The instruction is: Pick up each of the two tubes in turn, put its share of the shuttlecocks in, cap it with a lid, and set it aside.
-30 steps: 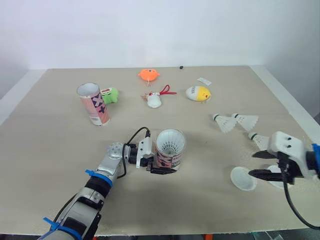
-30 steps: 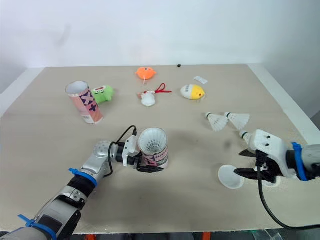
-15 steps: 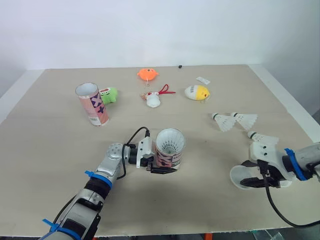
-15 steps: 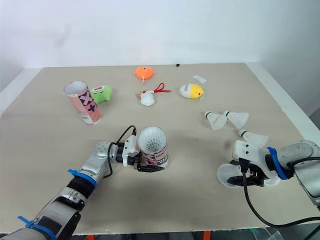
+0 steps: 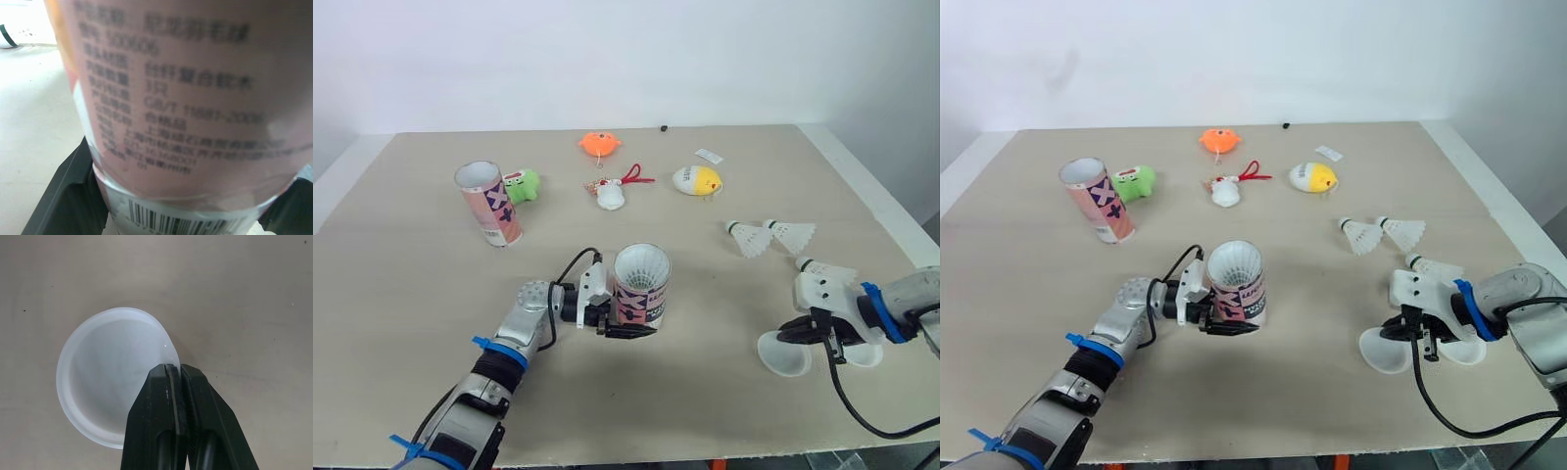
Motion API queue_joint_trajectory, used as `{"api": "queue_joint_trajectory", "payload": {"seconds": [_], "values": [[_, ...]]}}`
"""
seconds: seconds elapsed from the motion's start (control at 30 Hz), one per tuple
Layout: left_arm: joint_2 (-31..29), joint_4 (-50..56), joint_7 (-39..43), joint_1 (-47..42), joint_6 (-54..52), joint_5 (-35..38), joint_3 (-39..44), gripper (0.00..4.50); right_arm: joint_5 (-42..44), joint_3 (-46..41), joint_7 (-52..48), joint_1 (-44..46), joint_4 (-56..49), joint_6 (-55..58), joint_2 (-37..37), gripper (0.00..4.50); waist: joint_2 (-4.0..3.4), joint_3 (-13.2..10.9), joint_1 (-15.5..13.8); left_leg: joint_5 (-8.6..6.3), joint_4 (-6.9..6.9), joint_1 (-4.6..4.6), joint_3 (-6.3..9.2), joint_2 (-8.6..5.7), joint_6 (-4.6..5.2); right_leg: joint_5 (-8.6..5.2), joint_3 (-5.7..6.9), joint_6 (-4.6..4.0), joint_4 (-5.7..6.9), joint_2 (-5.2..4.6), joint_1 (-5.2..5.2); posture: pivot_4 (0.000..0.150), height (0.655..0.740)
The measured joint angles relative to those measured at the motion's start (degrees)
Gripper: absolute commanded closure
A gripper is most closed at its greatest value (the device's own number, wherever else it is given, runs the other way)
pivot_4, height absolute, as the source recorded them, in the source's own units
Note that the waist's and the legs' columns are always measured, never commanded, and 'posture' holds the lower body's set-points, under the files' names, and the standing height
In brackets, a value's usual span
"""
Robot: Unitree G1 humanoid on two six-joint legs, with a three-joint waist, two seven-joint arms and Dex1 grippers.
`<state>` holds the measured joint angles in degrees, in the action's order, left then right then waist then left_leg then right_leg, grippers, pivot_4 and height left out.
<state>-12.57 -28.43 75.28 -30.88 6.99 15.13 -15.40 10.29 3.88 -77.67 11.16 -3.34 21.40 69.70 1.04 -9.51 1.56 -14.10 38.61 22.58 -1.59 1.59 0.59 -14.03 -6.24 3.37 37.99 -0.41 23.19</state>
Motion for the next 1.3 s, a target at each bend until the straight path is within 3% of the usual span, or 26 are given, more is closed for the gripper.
{"api": "queue_joint_trajectory", "payload": {"seconds": [0.13, 0.17, 0.3, 0.5, 0.63, 0.7, 0.83, 1.07, 1.3], "values": [[-0.50, 0.45, 0.24, 0.11, 0.03, -0.06, -0.04, 1.42, 1.89, -0.04, -1.52, 0.55, -1.70, 1.03, 0.04, 4.32, -0.03, 0.00, 0.09, 0.00, -0.09, 0.01, 0.01, 0.03, 0.00, 0.00, -0.01, 0.00, 0.00, 0.05, 0.08, 0.150, 0.7323], [-1.16, 0.84, 0.43, 0.10, -0.05, -0.18, -0.11, 1.42, 6.36, -0.39, -3.65, 2.96, -5.66, 3.52, -0.04, 4.32, -0.05, 0.01, 0.42, 0.00, -0.14, 0.01, 0.03, 0.07, 0.00, -0.01, 0.00, -0.03, 0.01, 0.12, 0.09, 0.150, 0.7323], [-1.86, 0.93, 0.55, -0.67, -0.84, -0.61, -0.36, 1.42, 21.39, -5.73, -6.30, 21.10, -13.01, 13.77, -1.28, 4.32, 0.13, -0.05, 1.03, 0.00, -0.13, 0.02, 0.07, 0.13, 0.00, -0.12, 0.08, -0.33, 0.00, 0.07, 0.09, 0.150, 0.7323], [-2.19, 0.38, 1.09, -1.63, -1.23, -0.93, -0.48, 1.42, 28.92, -2.05, -4.88, 37.86, -13.96, 24.03, -7.80, 4.32, 0.05, -0.07, 1.18, 0.00, -0.14, 0.01, 0.05, 0.15, 0.00, -0.04, -0.04, -0.36, 0.01, 0.01, 0.21, 0.150, 0.7323], [-1.98, 0.31, 2.02, -2.06, -2.85, -0.87, -0.41, 1.42, 27.08, 5.71, -5.90, 48.77, -12.52, 25.90, -12.95, 4.32, 0.06, -0.05, 1.21, 0.00, -0.16, 0.07, 0.05, 0.19, 0.00, -0.11, 0.03, -0.42, 0.00, 0.02, 0.27, 0.150, 0.7323], [-2.04, -0.04, 3.03, -2.87, -3.70, -0.87, -0.52, 1.42, 21.18, 12.83, -7.77, 52.80, -9.41, 22.51, -15.95, 4.32, 0.05, -0.05, 1.21, -0.01, -0.17, 0.14, 0.04, 0.18, -0.01, -0.14, 0.03, -0.41, 0.01, 0.01, 0.34, 0.150, 0.7323], [-2.01, -0.30, 4.19, -3.76, -4.49, -0.90, -0.68, 1.42, 14.01, 19.65, -10.07, 54.72, -5.02, 16.66, -19.50, 4.32, 0.03, -0.04, 1.08, -0.02, -0.13, 0.75, 0.05, 0.12, -0.01, 0.04, 0.09, -0.23, 0.07, 0.02, 0.82, 0.150, 0.7323], [-2.24, -0.53, 4.65, -3.89, -4.61, -1.23, -0.64, 1.42, 3.89, 25.18, -11.84, 59.35, 3.62, 5.59, -25.09, 4.32, 0.03, -0.02, 1.07, -0.02, -0.13, 0.75, 0.03, 0.14, -0.01, 0.16, 0.16, -0.46, 0.09, 0.04, 0.84, 0.150, 0.7323], [-2.47, -0.88, 4.65, -4.01, -4.30, -1.35, -0.58, 1.42, 0.23, 25.85, -12.26, 60.81, 6.79, 0.61, -28.13, 4.32, 0.03, -0.01, 1.09, 0.00, -0.12, 0.68, 0.06, 0.21, 0.01, 0.17, 0.27, -0.47, 0.13, 0.12, 0.80, 0.150, 0.7323]]}}
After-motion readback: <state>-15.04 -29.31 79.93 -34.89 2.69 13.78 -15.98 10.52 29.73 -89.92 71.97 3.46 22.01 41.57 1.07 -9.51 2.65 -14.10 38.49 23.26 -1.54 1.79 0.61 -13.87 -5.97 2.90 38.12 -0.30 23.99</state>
